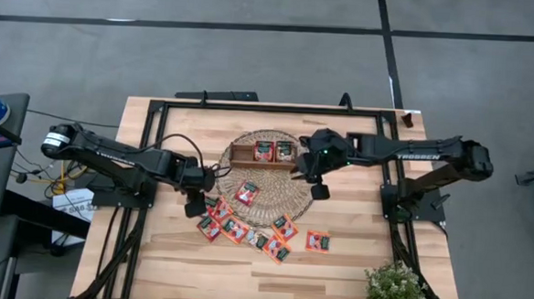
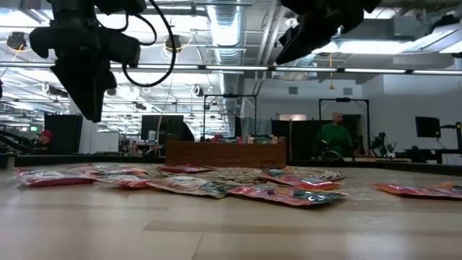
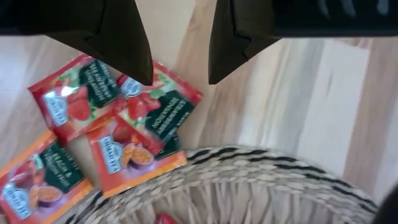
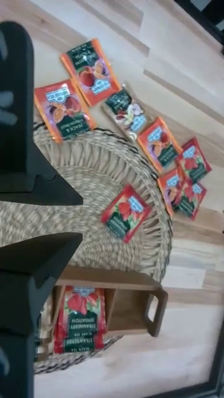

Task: Pick & Place Tea
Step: Put the left top red tea bag into the middle section of the wooden organizer

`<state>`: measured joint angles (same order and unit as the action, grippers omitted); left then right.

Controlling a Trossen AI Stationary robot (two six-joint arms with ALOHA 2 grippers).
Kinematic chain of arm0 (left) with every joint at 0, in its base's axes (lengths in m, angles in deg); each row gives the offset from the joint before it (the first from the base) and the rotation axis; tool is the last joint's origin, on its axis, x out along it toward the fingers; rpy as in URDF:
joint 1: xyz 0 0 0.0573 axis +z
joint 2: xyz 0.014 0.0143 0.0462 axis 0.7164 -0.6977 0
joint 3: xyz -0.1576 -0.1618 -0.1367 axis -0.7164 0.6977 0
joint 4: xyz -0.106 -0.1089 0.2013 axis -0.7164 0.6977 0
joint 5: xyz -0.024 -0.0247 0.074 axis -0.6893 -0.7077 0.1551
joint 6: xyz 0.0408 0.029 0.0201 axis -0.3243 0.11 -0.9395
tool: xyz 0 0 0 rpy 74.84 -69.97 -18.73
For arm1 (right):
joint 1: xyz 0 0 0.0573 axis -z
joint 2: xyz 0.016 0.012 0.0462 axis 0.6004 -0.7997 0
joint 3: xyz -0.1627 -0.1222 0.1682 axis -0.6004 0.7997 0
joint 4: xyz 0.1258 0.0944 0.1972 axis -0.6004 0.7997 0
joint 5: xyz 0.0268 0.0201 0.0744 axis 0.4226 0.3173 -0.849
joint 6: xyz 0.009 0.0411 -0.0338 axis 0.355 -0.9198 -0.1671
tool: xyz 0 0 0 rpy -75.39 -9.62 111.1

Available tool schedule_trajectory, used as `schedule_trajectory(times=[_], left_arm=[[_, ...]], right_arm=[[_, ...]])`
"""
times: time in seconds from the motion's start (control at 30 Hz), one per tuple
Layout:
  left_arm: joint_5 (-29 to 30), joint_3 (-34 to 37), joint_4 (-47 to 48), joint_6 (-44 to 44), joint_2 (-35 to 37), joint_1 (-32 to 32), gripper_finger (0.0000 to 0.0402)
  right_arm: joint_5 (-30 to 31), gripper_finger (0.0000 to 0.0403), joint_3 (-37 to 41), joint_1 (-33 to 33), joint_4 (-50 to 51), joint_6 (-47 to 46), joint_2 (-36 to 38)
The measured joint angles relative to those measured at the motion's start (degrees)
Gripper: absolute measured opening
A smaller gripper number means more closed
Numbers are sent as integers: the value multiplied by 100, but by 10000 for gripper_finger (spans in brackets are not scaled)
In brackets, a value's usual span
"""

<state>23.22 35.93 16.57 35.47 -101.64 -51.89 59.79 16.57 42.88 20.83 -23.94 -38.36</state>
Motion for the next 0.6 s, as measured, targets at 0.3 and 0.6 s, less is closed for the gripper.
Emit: schedule_trajectory(times=[0.3, 0.6], left_arm=[[-121, 150, -222, -481, 0, 0, 149], [-146, 968, -1134, -646, -2, 13, 149]], right_arm=[[-8, 71, 23, 2, -118, 11, -197], [-25, 71, 17, -7, -224, 56, -384]])
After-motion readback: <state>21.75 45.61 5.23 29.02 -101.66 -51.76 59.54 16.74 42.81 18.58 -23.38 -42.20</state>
